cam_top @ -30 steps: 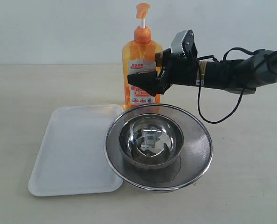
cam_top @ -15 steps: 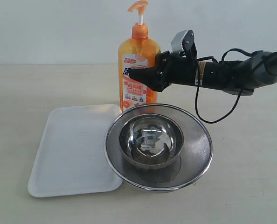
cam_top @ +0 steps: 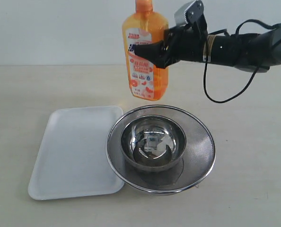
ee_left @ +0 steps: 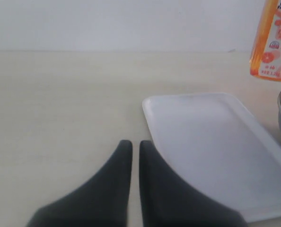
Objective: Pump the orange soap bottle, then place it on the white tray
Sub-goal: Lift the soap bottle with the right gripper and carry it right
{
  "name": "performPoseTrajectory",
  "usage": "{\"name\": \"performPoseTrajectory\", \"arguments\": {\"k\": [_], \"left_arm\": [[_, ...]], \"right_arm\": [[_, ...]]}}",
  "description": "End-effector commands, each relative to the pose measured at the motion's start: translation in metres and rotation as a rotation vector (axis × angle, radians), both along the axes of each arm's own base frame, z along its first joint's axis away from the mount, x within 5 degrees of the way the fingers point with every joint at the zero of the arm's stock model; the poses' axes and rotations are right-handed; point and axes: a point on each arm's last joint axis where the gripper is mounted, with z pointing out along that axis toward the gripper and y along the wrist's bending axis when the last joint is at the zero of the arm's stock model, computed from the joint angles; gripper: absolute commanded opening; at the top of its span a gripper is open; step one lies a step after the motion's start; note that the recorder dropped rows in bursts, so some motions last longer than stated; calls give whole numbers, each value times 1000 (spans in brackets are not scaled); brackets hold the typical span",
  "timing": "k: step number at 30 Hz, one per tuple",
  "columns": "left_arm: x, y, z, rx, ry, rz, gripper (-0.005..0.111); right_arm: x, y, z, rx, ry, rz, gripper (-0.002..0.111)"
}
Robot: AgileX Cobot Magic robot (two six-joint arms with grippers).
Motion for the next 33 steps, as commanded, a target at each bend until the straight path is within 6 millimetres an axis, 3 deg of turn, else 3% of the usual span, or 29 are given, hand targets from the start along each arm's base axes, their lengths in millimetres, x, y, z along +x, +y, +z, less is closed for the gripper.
{"name": "performPoseTrajectory", "arguments": {"k": [1, 6, 13, 20, 28, 33], "left_arm": [[0, 0, 0, -3, -3, 2, 5], [0, 0, 0, -3, -3, 2, 5], [0, 0, 0, -3, -3, 2, 5], [0, 0, 0, -3, -3, 2, 5], [0, 0, 0, -3, -3, 2, 5], [0, 0, 0, -3, -3, 2, 5]], "right_arm": [[-10, -3, 46, 78, -59, -1, 0], [-25, -17, 62, 42, -78, -151, 0], [-68, -62, 79, 147, -59, -342, 0], [-136, -89, 90, 139, -100, -520, 0], [-220, -115, 80, 114, -172, -684, 0], [-255, -126, 61, 66, -180, -756, 0]]}}
